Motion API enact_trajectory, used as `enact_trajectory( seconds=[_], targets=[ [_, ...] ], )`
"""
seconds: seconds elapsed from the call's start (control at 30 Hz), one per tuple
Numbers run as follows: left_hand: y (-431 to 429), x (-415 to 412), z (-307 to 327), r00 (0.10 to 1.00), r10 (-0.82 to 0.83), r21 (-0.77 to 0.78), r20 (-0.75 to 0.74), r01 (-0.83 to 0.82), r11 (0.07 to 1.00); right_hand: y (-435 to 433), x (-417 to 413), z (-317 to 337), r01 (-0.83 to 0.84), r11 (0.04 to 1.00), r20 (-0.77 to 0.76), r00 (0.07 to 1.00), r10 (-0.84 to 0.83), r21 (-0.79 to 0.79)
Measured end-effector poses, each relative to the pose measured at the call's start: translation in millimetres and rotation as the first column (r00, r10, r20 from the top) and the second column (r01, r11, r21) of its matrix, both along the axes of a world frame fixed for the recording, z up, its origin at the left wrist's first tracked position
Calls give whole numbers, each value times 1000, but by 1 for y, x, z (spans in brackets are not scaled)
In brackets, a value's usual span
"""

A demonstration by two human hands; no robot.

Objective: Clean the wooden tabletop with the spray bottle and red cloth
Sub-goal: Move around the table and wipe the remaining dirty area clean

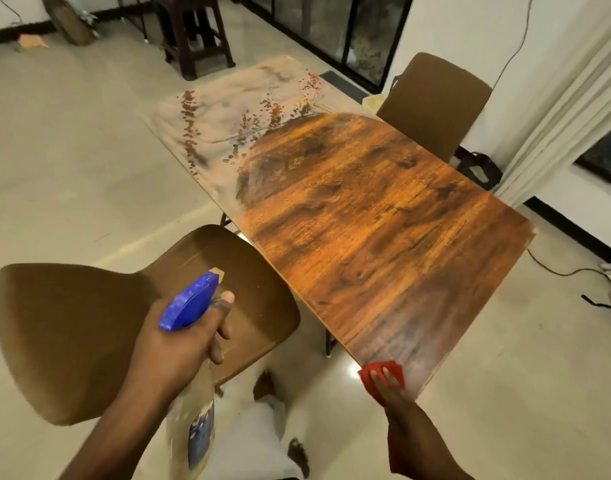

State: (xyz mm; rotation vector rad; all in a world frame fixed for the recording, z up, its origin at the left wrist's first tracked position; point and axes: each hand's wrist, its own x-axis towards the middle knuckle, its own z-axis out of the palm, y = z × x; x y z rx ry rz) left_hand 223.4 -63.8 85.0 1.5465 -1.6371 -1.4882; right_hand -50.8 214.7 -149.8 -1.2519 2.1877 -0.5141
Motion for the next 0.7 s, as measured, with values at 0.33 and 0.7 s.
enact_trajectory(
  seconds=[0.33,0.7],
  targets=[
    [33,138,19,974,226,-28,36,-225,974,-103,135,141,481,834,912,146,-382,272],
    [-3,402,27,904,424,20,56,-425,905,-277,412,182,259,912,946,-159,-283,316]
  ],
)
